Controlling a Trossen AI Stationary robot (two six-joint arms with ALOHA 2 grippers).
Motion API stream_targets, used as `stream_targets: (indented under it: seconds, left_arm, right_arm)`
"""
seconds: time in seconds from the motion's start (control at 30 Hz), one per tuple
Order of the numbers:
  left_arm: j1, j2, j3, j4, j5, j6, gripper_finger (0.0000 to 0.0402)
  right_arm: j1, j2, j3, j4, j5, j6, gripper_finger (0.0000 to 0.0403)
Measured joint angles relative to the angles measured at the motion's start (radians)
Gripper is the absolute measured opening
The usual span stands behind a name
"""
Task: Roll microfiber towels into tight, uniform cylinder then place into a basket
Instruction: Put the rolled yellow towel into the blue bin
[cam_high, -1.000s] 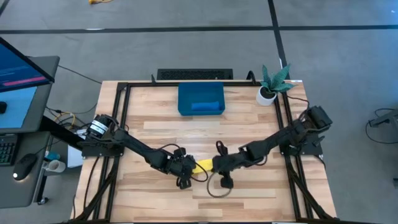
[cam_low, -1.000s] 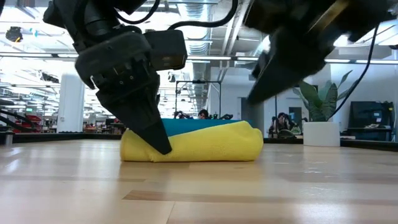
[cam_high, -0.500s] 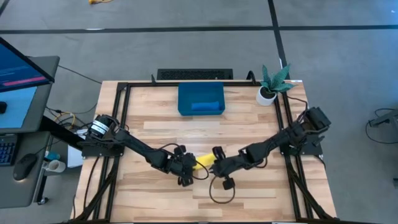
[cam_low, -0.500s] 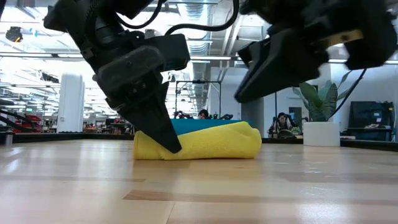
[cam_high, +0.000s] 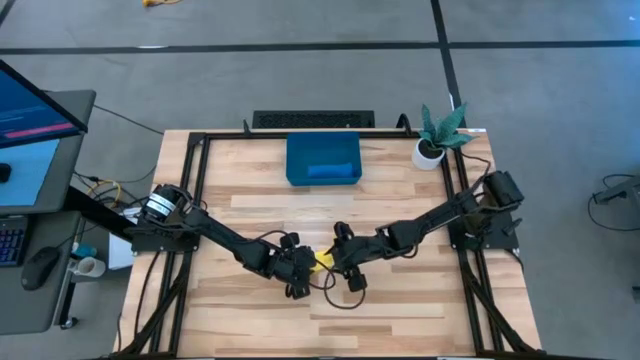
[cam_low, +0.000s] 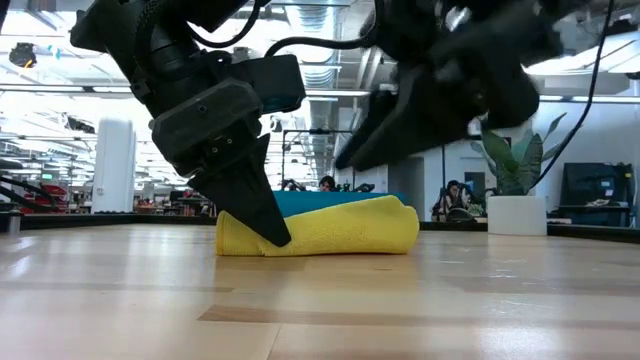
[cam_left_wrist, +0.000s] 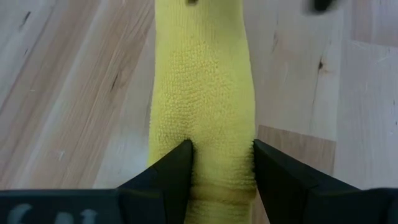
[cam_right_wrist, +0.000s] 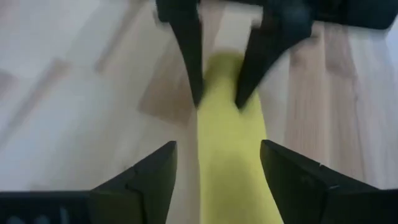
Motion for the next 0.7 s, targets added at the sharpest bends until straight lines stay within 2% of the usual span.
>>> stream_targets:
  seconds: [0.4, 0.7]
  left_arm:
    - [0.0, -0.002, 0.001, -0.006, 0.018, 0.0, 0.0157]
    - [0.001, -0.002, 0.002, -0.011, 0.033, 0.0, 0.0157]
  right_arm:
    - [-0.034, 0.149, 0.054, 0.032, 0.003, -0.035, 0.0249]
    - [-0.049, 0.209, 0.117, -0.08, 0.014, 0.013, 0.0236]
